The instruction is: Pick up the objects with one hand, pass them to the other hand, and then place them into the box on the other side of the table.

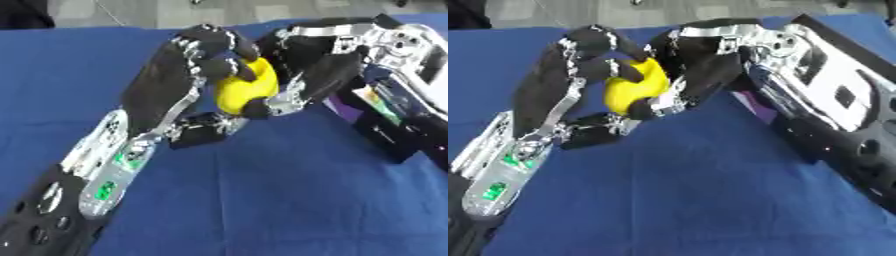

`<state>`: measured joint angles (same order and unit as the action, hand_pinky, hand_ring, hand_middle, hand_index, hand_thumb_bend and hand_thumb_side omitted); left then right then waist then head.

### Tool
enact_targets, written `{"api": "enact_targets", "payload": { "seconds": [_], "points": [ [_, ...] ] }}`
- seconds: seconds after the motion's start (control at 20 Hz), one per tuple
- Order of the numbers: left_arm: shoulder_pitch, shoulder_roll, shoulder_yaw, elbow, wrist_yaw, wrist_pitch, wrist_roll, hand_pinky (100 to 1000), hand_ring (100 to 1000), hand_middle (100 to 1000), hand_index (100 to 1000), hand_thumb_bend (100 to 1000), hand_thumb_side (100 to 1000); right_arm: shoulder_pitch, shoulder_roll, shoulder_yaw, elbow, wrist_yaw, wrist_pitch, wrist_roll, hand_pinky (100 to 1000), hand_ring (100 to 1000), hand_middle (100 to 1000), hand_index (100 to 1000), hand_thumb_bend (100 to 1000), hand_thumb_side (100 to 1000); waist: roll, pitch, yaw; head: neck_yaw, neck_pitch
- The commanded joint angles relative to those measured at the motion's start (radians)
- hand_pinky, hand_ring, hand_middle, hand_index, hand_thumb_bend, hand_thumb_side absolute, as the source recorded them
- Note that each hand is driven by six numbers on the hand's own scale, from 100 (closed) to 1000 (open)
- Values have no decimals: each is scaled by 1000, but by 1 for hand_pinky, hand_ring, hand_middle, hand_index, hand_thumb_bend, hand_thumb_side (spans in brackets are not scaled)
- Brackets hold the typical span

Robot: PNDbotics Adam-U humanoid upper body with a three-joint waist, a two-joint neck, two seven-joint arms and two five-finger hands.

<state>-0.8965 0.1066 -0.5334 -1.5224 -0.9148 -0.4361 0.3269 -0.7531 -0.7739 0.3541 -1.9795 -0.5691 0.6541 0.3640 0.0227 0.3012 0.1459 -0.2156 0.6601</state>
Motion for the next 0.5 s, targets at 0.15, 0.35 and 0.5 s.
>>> {"api": "enact_targets", "payload": {
  "seconds": [0.15,0.35,0.5],
  "points": [
    [-11,4,8,6,-21,12,14,697,630,599,583,372,100,-13,-11,-10,-20,-31,-1,9,758,597,237,497,516,100,-11,-19,-1,-4,-9],
    [-11,2,7,6,-31,20,21,702,638,608,603,440,100,-11,-12,-15,-20,-51,-8,8,746,566,193,495,477,100,-11,-20,-2,-3,-9],
    [-10,1,7,7,-39,28,25,708,649,621,643,537,100,-9,-12,-17,-20,-71,-12,-7,741,557,182,502,461,100,-12,-20,-2,-5,-10]
  ]
}}
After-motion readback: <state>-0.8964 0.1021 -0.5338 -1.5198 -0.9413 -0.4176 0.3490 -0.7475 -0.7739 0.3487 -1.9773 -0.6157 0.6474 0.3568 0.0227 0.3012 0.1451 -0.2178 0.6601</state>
